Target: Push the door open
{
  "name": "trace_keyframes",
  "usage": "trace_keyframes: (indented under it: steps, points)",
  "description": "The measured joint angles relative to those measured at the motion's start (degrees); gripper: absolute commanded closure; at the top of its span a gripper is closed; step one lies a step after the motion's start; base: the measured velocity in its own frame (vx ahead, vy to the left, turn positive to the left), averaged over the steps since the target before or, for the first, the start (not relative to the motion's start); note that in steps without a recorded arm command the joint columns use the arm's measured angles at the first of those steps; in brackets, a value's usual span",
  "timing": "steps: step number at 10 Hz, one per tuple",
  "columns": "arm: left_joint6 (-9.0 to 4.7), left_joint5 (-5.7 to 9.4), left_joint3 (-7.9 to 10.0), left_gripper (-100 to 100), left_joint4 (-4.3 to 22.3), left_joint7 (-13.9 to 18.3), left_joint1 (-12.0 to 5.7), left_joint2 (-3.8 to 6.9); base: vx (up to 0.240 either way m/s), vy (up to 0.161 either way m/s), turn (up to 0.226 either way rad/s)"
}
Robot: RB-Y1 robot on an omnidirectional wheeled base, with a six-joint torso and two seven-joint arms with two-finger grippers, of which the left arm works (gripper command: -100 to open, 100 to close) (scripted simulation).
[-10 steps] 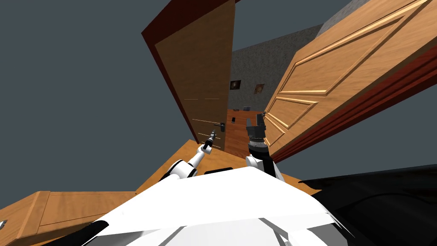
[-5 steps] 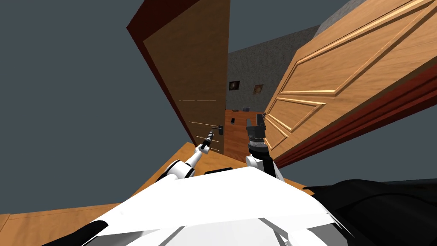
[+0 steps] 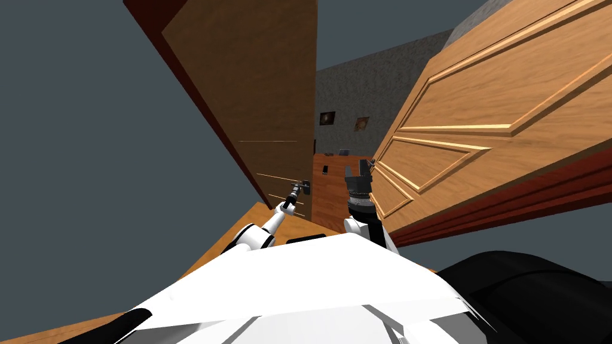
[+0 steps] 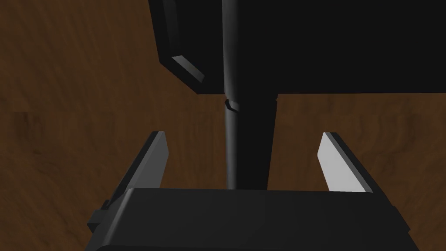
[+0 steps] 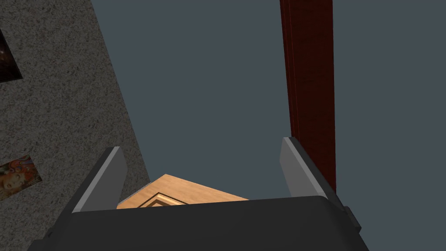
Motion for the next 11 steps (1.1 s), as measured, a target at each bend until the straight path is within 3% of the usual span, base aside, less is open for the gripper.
trace_keyframes:
  steps: [1,7,9,10,11]
  points:
    - [0.14,0.00,-0.01,100,-0.1,0.0,0.01,-0.08,-0.014,0.010,0.011]
    - [0.08,-0.01,-0.06,100,0.1,0.0,0.10,-0.07,0.004,-0.008,-0.002]
    - [-0.83,0.30,0.64,100,2.7,-0.1,-0.59,0.11,0.094,-0.106,0.045]
    - [-0.98,0.38,0.89,100,2.6,-0.2,-0.58,0.29,0.047,-0.036,-0.001]
    - [0.16,0.26,0.73,100,-0.2,-0.3,0.66,0.81,0.084,-0.088,0.026]
